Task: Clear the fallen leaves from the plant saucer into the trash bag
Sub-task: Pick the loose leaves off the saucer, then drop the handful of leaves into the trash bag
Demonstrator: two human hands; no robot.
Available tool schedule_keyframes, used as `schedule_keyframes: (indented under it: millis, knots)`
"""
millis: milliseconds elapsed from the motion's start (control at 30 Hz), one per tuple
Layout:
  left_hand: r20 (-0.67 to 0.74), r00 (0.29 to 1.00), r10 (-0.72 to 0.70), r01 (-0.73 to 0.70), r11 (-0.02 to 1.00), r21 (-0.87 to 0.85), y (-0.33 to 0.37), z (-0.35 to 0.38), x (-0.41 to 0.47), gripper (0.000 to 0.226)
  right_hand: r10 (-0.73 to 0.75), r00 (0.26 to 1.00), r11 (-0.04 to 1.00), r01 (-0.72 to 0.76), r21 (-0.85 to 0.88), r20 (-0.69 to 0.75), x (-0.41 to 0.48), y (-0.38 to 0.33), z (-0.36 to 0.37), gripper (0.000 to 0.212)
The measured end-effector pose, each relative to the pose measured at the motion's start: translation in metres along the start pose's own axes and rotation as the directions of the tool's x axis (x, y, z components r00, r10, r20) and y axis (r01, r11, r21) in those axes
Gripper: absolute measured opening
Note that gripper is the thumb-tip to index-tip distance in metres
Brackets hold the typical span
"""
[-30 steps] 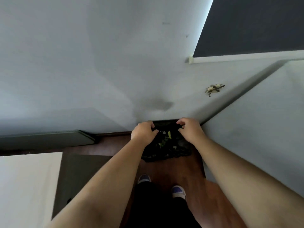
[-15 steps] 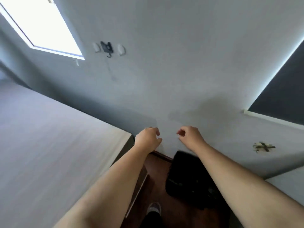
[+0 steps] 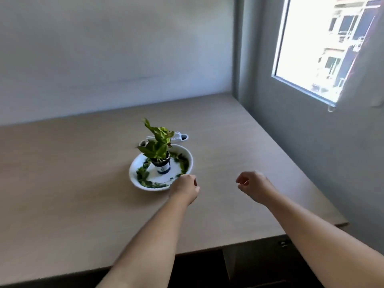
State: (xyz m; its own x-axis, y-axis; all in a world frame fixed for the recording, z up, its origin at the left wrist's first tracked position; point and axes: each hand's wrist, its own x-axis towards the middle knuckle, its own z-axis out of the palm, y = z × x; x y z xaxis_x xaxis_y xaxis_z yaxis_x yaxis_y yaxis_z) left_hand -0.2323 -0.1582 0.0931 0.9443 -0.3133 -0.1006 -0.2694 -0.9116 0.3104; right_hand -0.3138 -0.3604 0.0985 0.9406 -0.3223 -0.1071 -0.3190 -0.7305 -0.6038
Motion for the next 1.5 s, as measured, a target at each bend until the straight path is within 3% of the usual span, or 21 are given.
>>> schedule_keyframes:
  millis: [167,367,567,700,933,1133,1267,1500]
  knots:
    - [-0.017,0.993,-0.12,0.12,0.992,-0.025,-0.102,-0.024,0.028,0.015,-0.131,0.986,0.991,0.135,-0.026,0.106,0.048,-0.085,0.065,0.017]
    - [0.063,0.987,-0.149,0.153,0.987,-0.05,-0.192,-0.025,0.085,0.015,-0.161,0.956,0.981,0.181,-0.063,0.244,0.103,-0.154,0.147,0.021]
    - [0.25,0.963,-0.101,0.094,0.995,0.039,-0.228,-0.002,0.126,0.028,-0.141,0.918,0.969,0.205,-0.138,0.369,0.142,-0.178,0.214,0.025]
    - [0.241,0.964,-0.11,0.091,0.992,0.087,-0.231,0.008,0.142,0.024,-0.099,0.908,0.946,0.213,-0.246,0.406,0.158,-0.184,0.241,0.032]
    - [0.231,0.96,-0.157,0.162,0.987,0.0,-0.233,0.014,0.153,0.023,-0.127,0.908,0.902,0.274,-0.335,0.399,0.169,-0.181,0.259,0.021]
    - [0.259,0.964,-0.058,0.082,0.993,-0.083,-0.236,0.016,0.151,0.021,-0.103,0.931,0.965,0.179,-0.193,0.349,0.17,-0.177,0.256,0.025]
    - [0.166,0.984,-0.066,0.092,0.984,-0.153,-0.236,0.009,0.15,0.015,-0.06,0.964,0.995,0.079,-0.063,0.261,0.173,-0.177,0.243,0.022]
    - [0.022,0.994,-0.109,0.111,0.97,-0.216,-0.213,-0.022,0.127,0.013,-0.07,0.982,0.997,0.062,0.049,0.177,0.158,-0.179,0.207,0.019]
